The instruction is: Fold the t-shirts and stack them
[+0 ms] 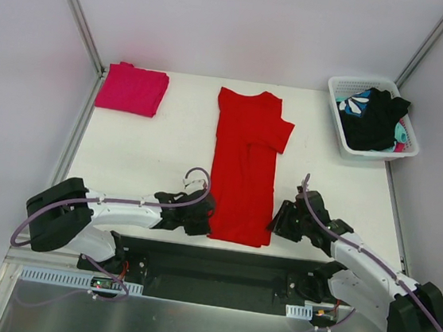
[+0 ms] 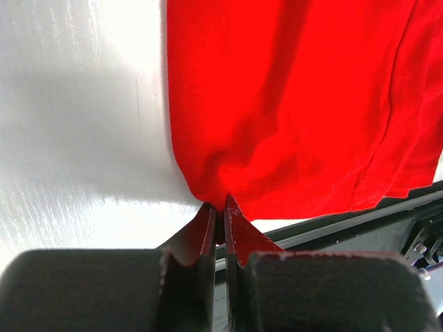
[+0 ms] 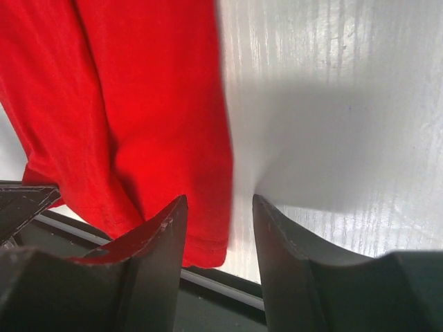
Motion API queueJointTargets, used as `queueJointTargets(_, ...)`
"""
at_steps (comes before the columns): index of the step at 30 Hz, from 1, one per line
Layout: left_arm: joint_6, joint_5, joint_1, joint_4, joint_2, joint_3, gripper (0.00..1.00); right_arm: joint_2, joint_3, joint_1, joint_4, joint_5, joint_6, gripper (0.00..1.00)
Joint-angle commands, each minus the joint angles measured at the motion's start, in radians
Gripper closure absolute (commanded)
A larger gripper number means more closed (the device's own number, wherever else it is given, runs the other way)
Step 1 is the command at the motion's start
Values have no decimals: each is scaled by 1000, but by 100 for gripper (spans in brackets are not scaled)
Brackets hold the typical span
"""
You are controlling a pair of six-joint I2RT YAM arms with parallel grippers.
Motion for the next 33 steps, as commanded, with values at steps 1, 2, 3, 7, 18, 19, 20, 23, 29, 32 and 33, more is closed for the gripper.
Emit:
queueJointTargets(1,9,5,6,-50,41,6,100,-30,-37,12,-4,-22,41,53)
queueJointTargets(2,10,6,6,-50,43,9,100,-40,-39,21,-9,-19,51,53)
queueJointTargets(3,10,6,6,-50,44,9,100,-59,-39,25,-15,-15,54,52)
queueJointTargets(7,10,8,6,-50,56,12,100,-91,-47,32,-43,-5,68,53)
queueJointTargets(18,12,25,6,-27,81,20,100,-107,-70,107,-26,34,143,60)
queueJointTargets(19,13,26,6,-26,84,22,100,-102,-64,116,-29,44,152,60)
queueJointTargets(20,13,28,6,-26,86,22,100,-97,-62,136,-29,52,158,60)
queueJointTargets(23,13,28,6,-26,84,20,100,-87,-59,172,-17,77,183,63)
queueJointTargets(29,15,32,6,-21,84,17,100,-39,-30,235,-9,118,195,96)
queueJointTargets(32,10,37,6,-24,54,2,100,-45,-11,263,-49,156,196,99)
queueJointTargets(33,9,37,6,-27,41,-6,100,-56,1,271,-85,167,199,99)
